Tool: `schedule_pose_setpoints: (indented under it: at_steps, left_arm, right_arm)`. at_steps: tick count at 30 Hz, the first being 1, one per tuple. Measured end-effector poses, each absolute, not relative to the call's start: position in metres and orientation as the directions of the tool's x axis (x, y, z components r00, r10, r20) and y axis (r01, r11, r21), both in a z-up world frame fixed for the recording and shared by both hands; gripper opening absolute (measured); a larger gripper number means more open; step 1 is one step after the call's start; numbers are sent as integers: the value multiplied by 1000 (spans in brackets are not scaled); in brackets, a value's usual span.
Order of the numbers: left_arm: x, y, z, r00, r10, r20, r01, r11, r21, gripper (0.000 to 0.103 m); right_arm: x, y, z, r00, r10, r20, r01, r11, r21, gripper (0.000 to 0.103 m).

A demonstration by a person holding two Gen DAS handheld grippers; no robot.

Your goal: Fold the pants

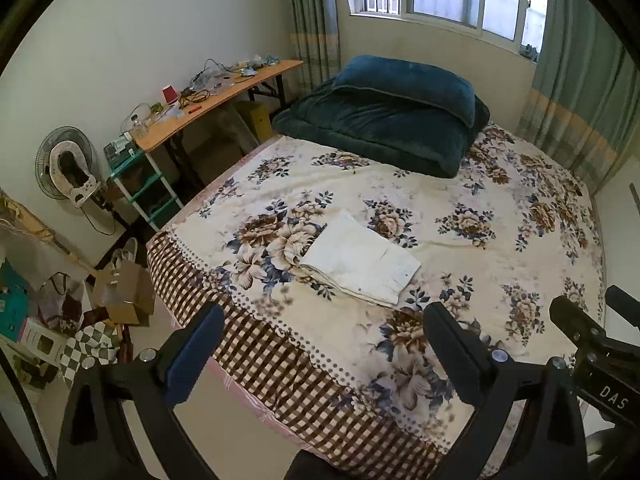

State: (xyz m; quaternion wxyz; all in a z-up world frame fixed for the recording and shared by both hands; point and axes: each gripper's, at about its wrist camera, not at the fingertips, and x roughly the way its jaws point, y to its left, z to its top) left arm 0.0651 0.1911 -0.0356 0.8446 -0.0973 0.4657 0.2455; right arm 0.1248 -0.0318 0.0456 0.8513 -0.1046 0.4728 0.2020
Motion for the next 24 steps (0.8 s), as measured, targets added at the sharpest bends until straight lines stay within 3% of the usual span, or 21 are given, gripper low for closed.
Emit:
schedule_pose_setpoints:
  at_steps: [24]
  left_arm:
    - [60,183,-25,473,387,-791,-540,837,87,103]
  right_arm:
    - [140,-30,27,490,249,-835,-419,908,24,99]
